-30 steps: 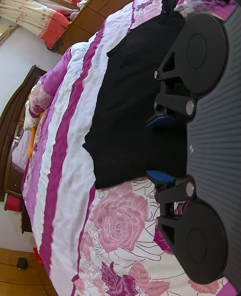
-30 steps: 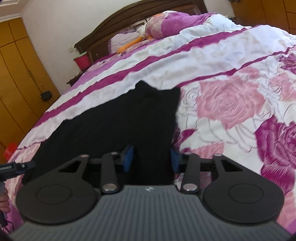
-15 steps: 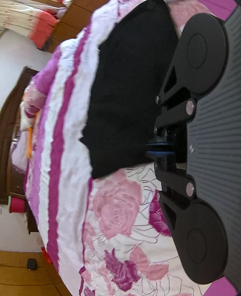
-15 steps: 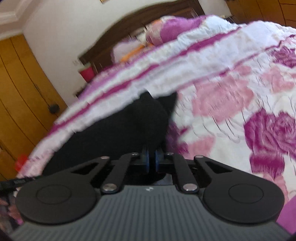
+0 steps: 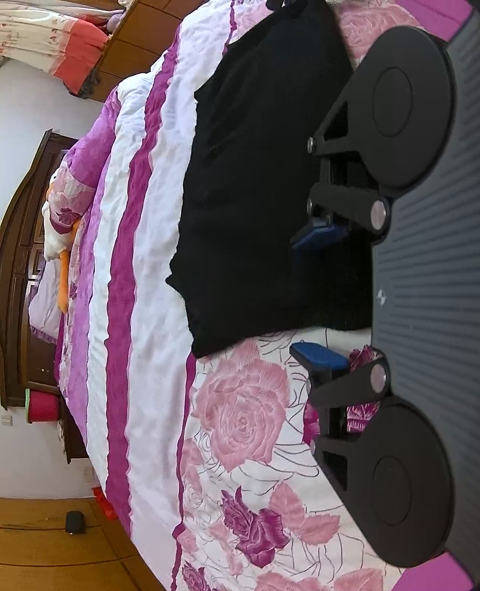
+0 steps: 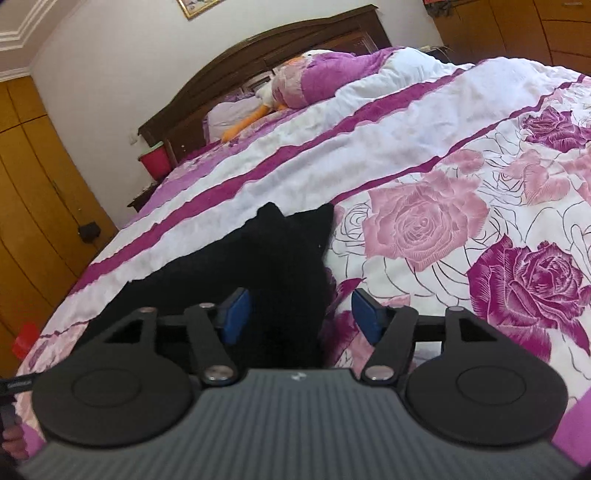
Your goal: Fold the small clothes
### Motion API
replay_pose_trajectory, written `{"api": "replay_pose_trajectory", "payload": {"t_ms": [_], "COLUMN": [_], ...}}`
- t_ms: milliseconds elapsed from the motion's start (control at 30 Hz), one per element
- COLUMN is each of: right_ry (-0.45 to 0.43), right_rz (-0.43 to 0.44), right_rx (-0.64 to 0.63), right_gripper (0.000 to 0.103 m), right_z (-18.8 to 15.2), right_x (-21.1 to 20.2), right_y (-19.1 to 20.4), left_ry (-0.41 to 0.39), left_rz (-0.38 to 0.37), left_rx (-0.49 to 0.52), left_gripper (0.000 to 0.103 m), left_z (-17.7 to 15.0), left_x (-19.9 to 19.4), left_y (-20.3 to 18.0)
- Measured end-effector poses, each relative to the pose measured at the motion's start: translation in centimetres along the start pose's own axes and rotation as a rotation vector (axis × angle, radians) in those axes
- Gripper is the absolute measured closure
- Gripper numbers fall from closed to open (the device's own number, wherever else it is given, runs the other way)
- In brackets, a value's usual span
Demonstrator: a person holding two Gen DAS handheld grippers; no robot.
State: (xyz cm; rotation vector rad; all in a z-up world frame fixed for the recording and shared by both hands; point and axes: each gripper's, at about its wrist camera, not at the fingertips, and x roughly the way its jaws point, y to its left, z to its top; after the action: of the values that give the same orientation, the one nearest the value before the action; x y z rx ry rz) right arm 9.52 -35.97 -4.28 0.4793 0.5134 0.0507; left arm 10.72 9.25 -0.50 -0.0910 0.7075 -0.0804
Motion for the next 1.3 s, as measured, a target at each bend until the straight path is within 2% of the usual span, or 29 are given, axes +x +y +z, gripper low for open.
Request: {"api": "replay_pose_trajectory", "payload": {"t_ms": [133,233,333,700,800,867,967,1167,1300], "right_ry": [0.03,0.055,0.055,0.035,0.021,0.003,-0.016,-0.037,-0.042], "right_rz": [0.025,0.045,0.078,0.117,0.204,0.186,0.21,0.213,0.216], "right_rx": [0.048,0.085,0.135,0.144,0.193,0.21,0.285,0.295,0.314], "right_gripper": [0.039,0.038,0.033,0.032,0.04,0.055,0.066,0.078,0.079], "right_z": [-0.1,-0.8,-1.5,-1.9,-2.5,-2.8,-3.0,-3.3,-3.0], "right_x": [2.1,3.8,4.6,4.5,5.2,5.5,5.5,5.3,4.9], "right_y": [-0.4,-0.7,-1.3,-0.9,-0.9,-1.2,-2.6,-2.6,-2.4], "left_ry": [0.018,0.037,0.04,0.026,0.03,0.03,0.026,0.025,0.029], "left_rz": [0.037,0.039,0.043,0.081,0.092,0.096,0.101,0.107,0.098], "left_rx": [-0.01,-0.056,-0.086,-0.074,-0.086,-0.089,-0.091,-0.087,-0.092], "left_gripper": [0.036,0.034,0.031,0.027,0.026,0.026,0.026,0.025,0.025], "left_z": [-0.1,-0.3,-0.5,-1.0,-0.9,-0.9,-1.0,-1.1,-0.9], "left_x": [0.9,1.6,1.9,2.2,2.3,2.3,2.3,2.3,2.0], "left_y": [0.0,0.5,0.7,0.0,-0.1,-0.2,-0.3,-0.4,-0.3]}}
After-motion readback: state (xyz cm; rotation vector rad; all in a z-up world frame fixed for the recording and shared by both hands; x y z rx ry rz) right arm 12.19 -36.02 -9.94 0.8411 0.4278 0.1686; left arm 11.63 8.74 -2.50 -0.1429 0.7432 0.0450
